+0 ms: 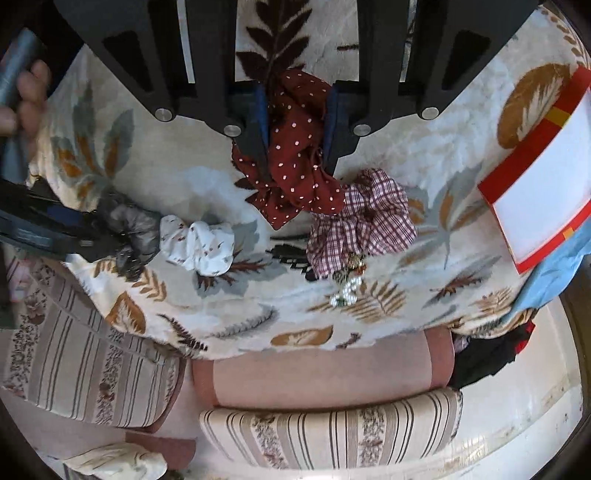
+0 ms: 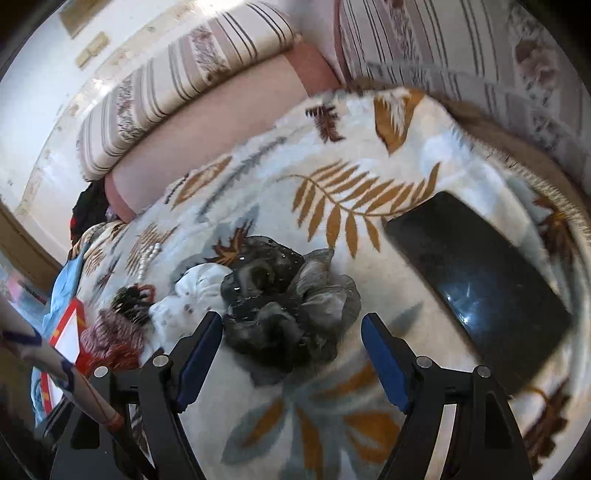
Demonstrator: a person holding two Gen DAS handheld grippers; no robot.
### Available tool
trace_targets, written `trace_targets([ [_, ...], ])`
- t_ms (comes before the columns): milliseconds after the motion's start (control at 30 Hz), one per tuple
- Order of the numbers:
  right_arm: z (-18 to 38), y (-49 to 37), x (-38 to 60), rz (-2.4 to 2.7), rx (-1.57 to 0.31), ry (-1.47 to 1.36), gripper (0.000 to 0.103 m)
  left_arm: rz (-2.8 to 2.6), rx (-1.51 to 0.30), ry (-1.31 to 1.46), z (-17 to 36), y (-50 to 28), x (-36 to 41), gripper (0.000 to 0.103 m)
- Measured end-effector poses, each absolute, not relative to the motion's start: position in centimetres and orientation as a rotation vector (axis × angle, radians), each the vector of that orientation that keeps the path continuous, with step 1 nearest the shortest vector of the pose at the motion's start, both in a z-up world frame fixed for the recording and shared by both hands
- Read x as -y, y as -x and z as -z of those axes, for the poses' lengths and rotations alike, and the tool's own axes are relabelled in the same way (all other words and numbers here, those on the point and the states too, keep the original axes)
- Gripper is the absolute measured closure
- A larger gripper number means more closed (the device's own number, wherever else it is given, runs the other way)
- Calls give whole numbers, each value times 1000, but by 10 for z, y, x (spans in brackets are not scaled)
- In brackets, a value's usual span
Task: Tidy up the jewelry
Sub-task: 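Grasp the dark red polka-dot scrunchie with the left tool while the right tool grasps the black sheer scrunchie, then carry both held scrunchies over to the red-framed white tray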
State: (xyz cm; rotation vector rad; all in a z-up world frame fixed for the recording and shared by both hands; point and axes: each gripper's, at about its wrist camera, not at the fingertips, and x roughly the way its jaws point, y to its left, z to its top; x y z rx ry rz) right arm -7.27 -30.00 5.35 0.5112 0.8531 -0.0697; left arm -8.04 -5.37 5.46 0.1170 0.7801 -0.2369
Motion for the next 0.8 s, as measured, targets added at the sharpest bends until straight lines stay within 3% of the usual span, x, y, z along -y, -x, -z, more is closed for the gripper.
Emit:
trace_targets([
  [33, -48, 65, 300, 69, -874, -508, 22, 241, -774, -121, -57, 83, 54, 80],
  [100, -39, 59, 297, 76, -888, -496, 56, 250, -768, -115, -59, 86, 53, 80],
  [133, -40, 59, 295, 64, -884, -490, 61, 255, -766, -114, -61, 88, 53, 80],
  [167, -42, 59, 292, 38, -876, -481, 72, 257, -765, -116, -61, 89, 53, 80],
  [200, -43, 60, 290, 35, -865, -473, 75, 257, -761, -115, -62, 91, 52, 80],
  [800, -92, 99, 260, -18, -612, -310, 77, 198, -701, -132, -79, 103, 47, 80],
])
